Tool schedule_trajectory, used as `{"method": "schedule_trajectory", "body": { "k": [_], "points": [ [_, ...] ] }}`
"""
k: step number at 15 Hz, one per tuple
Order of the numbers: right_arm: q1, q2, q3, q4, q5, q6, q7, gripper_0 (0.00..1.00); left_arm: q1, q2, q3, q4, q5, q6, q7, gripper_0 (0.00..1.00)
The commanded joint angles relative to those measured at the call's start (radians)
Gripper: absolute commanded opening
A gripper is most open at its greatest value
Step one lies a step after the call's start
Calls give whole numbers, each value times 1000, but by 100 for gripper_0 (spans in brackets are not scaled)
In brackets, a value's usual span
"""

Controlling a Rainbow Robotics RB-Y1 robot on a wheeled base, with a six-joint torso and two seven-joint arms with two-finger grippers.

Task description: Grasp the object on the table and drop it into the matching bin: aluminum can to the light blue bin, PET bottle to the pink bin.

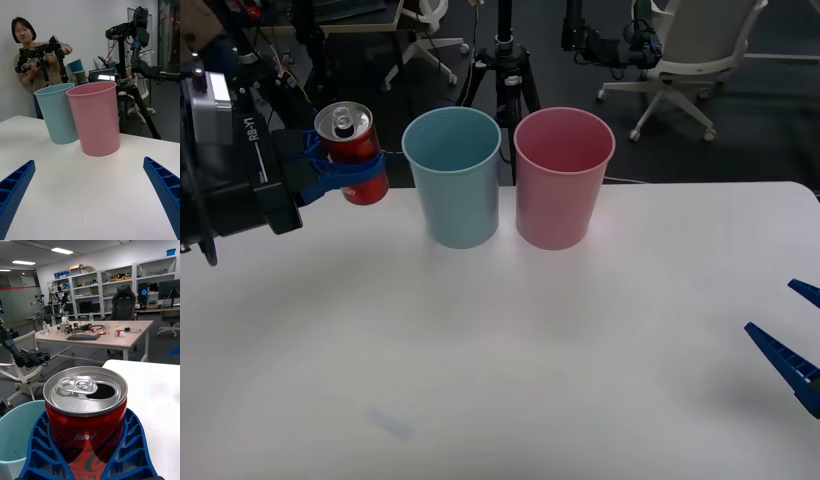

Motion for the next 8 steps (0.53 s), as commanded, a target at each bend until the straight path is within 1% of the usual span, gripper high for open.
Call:
{"method": "schedule_trajectory", "body": {
  "k": [1,3,8],
  "points": [
    [0,0,0,0,0,0,0,100,-180,-3,-128,122,16,16,-10,0],
    [0,0,0,0,0,0,0,100,-280,-25,-202,199,26,38,-14,0],
    [0,0,0,0,0,0,0,100,-519,-124,-345,481,26,38,-33,0]
  ]
}}
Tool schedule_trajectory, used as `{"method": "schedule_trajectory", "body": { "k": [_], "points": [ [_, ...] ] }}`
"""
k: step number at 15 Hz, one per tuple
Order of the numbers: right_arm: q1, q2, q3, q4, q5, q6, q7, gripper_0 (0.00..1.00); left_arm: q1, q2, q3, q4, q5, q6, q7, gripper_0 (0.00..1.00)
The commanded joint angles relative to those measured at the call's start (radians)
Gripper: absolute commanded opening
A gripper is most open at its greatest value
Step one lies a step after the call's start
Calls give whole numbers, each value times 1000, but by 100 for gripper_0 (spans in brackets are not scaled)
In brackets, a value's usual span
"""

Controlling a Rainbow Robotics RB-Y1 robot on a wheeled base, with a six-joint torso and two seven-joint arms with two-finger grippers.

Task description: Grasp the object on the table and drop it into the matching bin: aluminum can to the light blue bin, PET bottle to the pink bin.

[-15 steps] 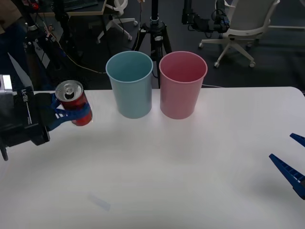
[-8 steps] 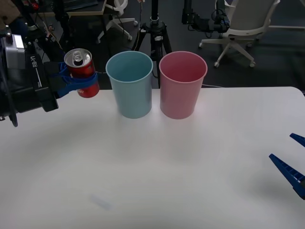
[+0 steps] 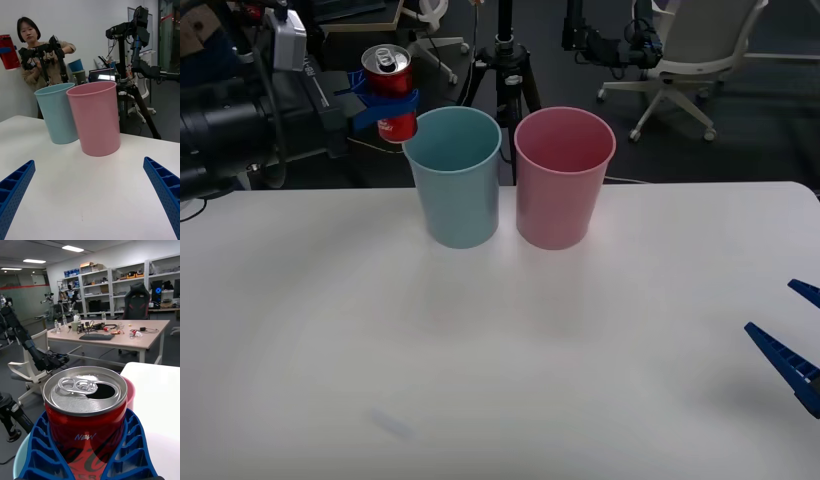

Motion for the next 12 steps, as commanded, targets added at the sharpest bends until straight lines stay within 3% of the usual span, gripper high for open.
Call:
{"method": "schedule_trajectory", "body": {
  "k": [1,8,12],
  "points": [
    [0,0,0,0,0,0,0,100,-94,-48,-52,128,-1,1,-10,0],
    [0,0,0,0,0,0,0,100,-237,-249,-68,404,-128,6,-12,0],
    [0,0,0,0,0,0,0,100,-256,-307,-68,447,-172,61,-6,0]
  ]
}}
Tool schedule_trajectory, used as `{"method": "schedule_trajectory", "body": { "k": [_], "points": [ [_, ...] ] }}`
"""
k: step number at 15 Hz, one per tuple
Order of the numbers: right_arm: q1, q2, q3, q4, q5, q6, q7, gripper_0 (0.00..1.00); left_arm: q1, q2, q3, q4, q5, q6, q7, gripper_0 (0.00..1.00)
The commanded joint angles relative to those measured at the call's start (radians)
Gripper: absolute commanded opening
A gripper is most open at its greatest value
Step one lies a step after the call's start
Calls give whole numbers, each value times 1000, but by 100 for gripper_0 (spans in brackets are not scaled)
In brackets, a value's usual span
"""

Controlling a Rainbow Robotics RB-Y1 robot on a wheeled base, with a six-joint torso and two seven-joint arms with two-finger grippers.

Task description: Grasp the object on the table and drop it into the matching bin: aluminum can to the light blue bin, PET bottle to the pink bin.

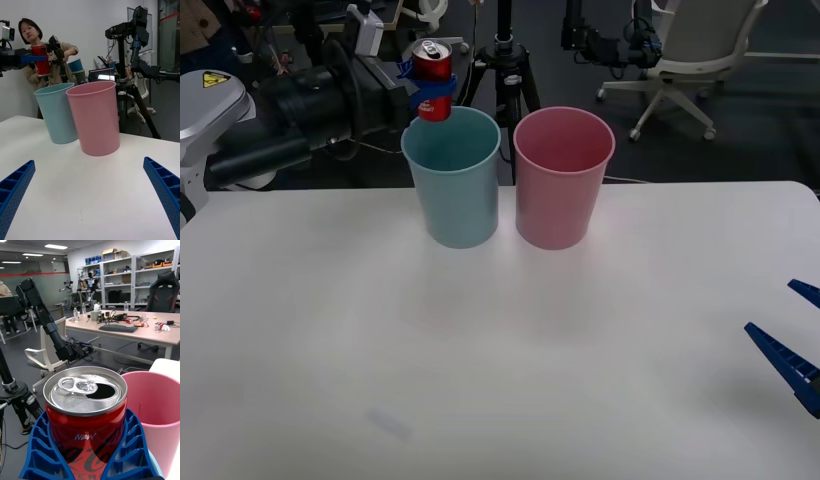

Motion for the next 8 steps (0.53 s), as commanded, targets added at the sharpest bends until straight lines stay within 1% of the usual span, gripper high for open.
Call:
{"method": "schedule_trajectory", "body": {
  "k": [1,4,7,8],
  "points": [
    [0,0,0,0,0,0,0,100,-1,-31,0,5,-33,57,4,0],
    [0,0,0,0,0,0,0,100,-1,-50,0,6,-61,84,11,0],
    [0,0,0,0,0,0,0,100,-1,-57,0,11,-62,87,14,0],
    [0,0,0,0,0,0,0,100,-1,-57,0,12,-62,87,14,33]
  ]
}}
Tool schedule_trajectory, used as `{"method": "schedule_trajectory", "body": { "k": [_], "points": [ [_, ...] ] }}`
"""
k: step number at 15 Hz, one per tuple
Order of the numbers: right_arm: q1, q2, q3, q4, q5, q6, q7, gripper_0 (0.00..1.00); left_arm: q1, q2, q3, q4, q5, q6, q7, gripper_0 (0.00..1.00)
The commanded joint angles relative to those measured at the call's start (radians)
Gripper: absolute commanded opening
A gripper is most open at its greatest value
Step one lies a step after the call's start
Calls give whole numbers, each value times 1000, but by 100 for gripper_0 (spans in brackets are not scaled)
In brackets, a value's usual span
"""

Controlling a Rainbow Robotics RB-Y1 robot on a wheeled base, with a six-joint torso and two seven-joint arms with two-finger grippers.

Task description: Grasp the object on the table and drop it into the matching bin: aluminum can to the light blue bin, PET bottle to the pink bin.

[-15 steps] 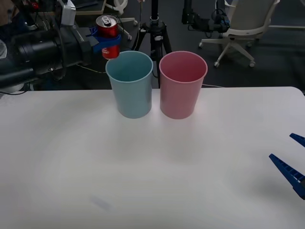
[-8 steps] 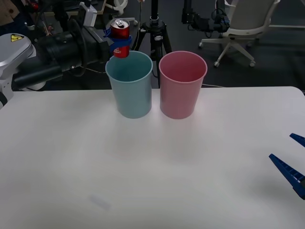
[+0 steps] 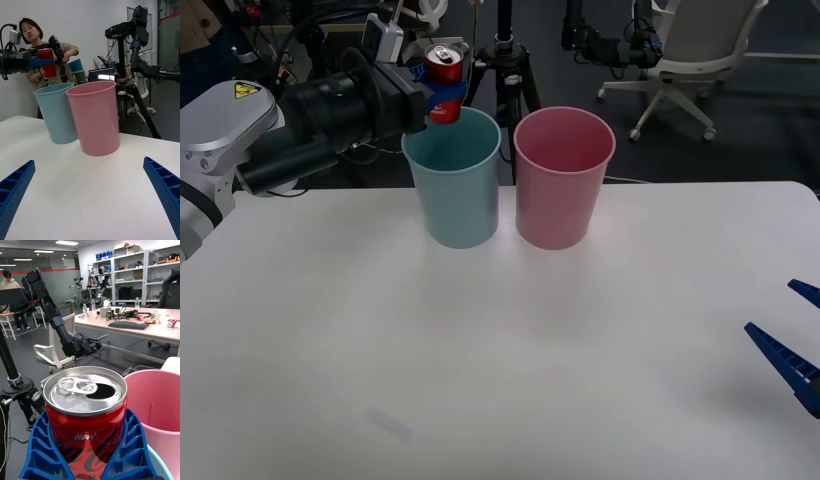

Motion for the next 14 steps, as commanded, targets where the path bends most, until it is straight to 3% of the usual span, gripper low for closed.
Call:
{"method": "schedule_trajectory", "body": {
  "k": [1,2,14],
  "points": [
    [0,0,0,0,0,0,0,100,0,-2,0,0,0,4,0,81],
    [0,0,0,0,0,0,0,100,0,-2,0,0,0,7,0,100],
    [0,0,0,0,0,0,0,100,0,-2,0,0,14,6,11,100]
  ]
}}
